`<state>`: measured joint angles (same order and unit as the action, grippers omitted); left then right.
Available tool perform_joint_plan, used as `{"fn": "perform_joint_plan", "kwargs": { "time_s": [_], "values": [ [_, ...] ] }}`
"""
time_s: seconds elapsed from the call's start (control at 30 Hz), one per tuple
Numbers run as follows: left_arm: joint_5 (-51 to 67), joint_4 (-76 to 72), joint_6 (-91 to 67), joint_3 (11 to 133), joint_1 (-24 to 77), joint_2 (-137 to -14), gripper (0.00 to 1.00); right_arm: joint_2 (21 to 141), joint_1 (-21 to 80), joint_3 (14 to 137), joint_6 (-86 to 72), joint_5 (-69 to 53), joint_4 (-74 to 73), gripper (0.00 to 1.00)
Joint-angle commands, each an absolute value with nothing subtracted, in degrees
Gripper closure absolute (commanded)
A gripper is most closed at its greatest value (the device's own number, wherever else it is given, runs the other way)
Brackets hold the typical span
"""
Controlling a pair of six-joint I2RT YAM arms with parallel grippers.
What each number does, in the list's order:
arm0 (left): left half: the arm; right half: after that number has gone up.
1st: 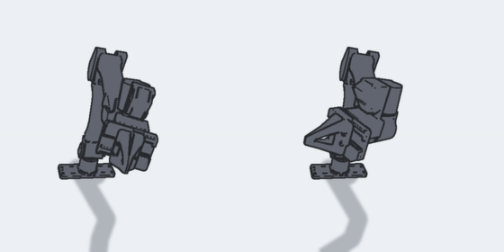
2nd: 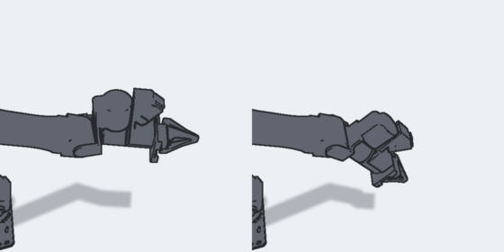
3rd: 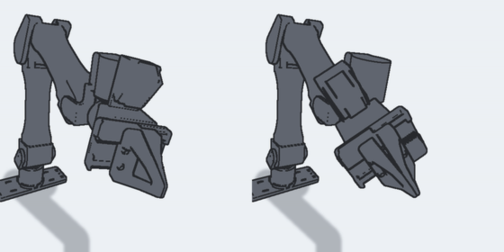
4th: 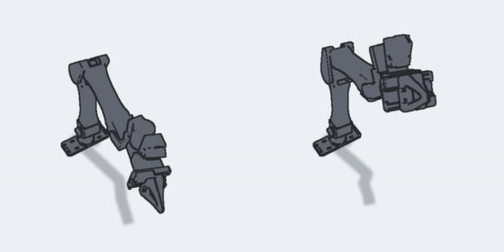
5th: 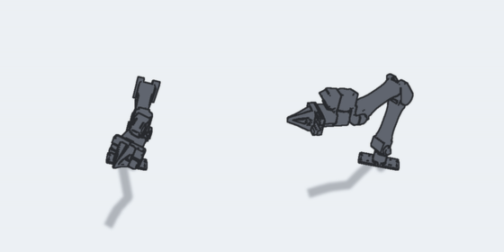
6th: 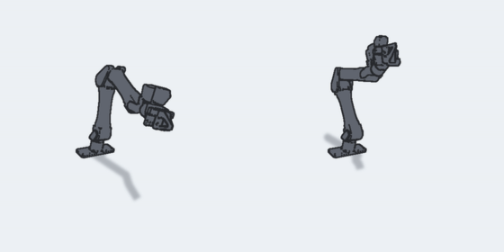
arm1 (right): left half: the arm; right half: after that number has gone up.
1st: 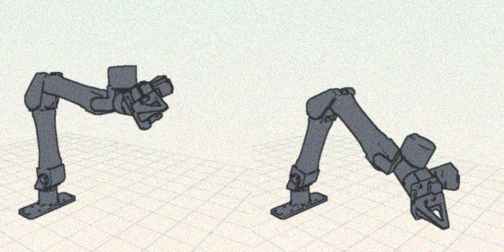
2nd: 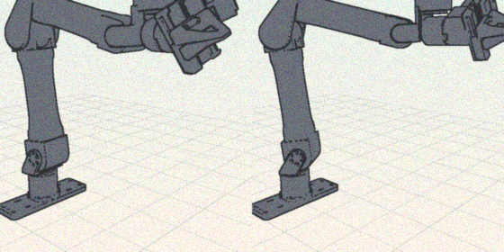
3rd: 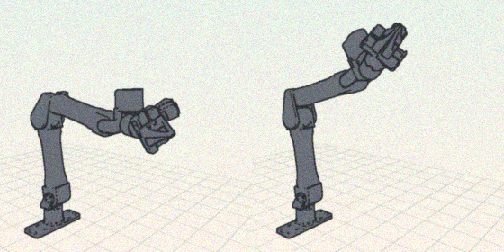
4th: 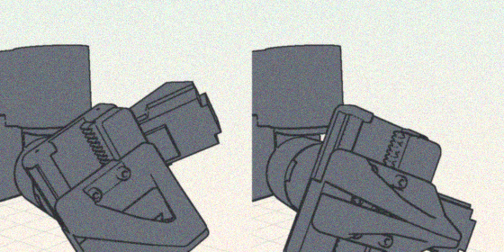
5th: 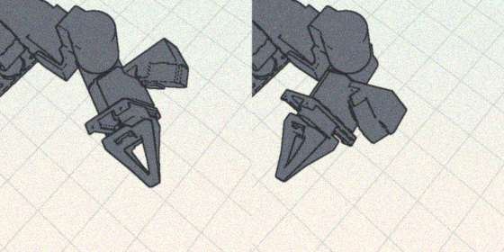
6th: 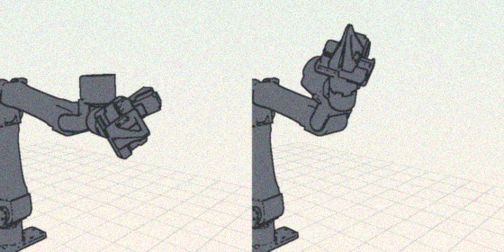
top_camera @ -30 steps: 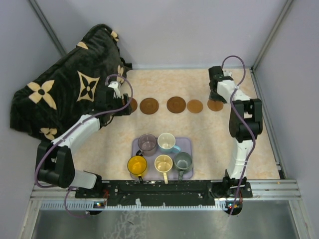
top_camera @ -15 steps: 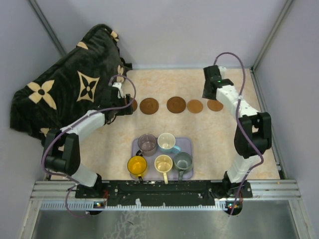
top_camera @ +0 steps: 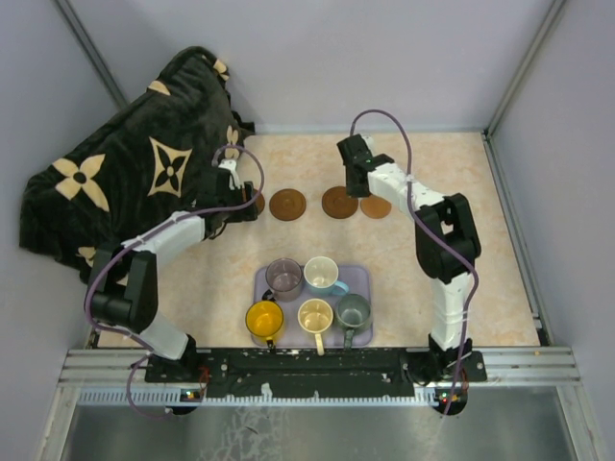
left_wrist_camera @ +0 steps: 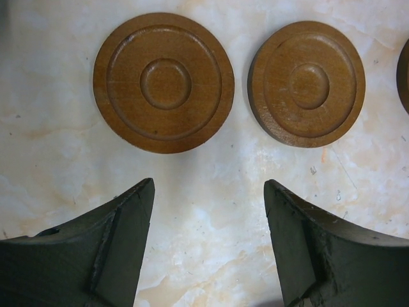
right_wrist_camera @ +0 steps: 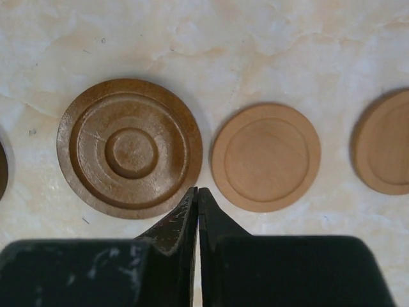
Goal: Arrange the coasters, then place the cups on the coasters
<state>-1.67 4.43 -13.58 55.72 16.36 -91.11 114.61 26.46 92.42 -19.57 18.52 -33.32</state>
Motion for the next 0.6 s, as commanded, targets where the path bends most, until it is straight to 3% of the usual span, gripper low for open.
{"fn": "perform_joint_plan", "kwargs": {
  "time_s": [0.0, 0.57],
  "values": [
    [-0.05, 3.07, -14.46, 54.22, 16.17, -90.4, 0.25, 118.71, 26.96, 98.5, -20.04, 14.71, -32.41, 1.0],
    [0.01, 3.24, -14.99, 52.09, 16.17, -88.1, 0.25, 126.56, 29.7, 104.5, -19.56, 14.6, -33.52, 1.0]
  ]
}}
